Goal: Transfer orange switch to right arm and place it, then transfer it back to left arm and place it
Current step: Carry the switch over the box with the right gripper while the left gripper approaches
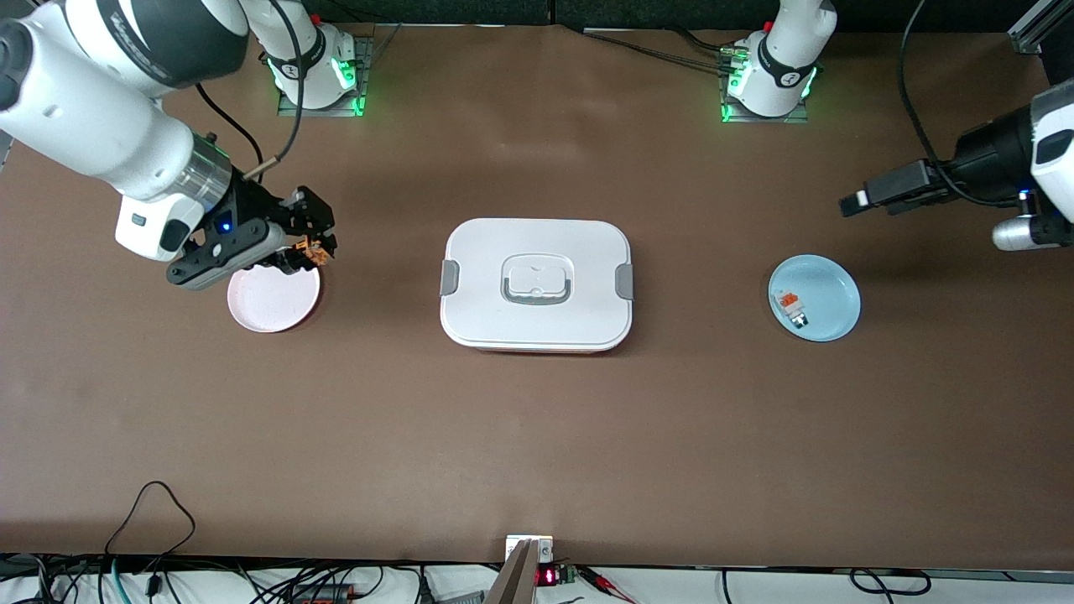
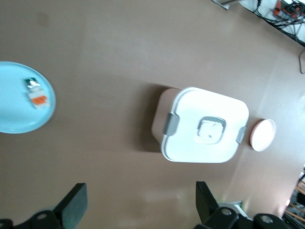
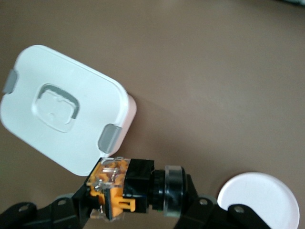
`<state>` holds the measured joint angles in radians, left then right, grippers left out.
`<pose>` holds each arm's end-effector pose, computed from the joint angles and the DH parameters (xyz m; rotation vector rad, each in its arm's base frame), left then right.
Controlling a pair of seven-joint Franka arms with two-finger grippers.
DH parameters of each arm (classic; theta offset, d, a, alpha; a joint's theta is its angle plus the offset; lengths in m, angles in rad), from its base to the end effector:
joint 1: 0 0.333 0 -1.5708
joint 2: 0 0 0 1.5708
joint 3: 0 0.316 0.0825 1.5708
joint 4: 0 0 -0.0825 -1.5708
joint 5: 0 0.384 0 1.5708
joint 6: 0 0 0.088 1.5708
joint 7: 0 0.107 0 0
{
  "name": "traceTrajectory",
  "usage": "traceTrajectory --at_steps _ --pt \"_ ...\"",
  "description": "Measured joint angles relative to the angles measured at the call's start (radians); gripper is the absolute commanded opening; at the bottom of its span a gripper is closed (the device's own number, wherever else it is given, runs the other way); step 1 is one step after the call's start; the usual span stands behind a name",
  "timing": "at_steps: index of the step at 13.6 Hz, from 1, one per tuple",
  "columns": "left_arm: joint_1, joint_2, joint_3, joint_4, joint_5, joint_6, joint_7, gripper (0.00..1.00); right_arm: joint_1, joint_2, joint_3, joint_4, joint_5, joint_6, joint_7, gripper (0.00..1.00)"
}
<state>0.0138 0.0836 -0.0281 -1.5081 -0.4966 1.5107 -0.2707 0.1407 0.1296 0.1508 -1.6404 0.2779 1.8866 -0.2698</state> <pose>0.5728 -0.0609 0.6154 2.6316 0.3259 -0.2023 0.5851 0.1917 0.5486 -2.7634 -0.6875 -0.1632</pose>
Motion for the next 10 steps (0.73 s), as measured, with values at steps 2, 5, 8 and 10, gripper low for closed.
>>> traceTrajectory --at_steps 2,5,8,10 --pt "-0.002 0.011 -0.049 0.000 -0.023 0.001 -0.048 1.00 0.007 0.006 0.006 0.006 0.124 0.027 -0.185 0.24" --pt "-0.005 0.036 -0.086 0.000 -0.199 0.002 -0.117 1.00 0.030 0.028 0.025 0.005 0.328 0.144 -0.487 0.24" --pt "-0.005 0.070 -0.093 0.000 -0.308 0.034 -0.131 1.00 0.049 0.063 0.040 0.005 0.569 0.218 -0.798 0.20" --pt "-0.007 0.090 -0.131 0.000 -0.329 0.117 -0.148 1.00 0.051 0.085 0.041 0.005 0.688 0.221 -1.009 0.20"
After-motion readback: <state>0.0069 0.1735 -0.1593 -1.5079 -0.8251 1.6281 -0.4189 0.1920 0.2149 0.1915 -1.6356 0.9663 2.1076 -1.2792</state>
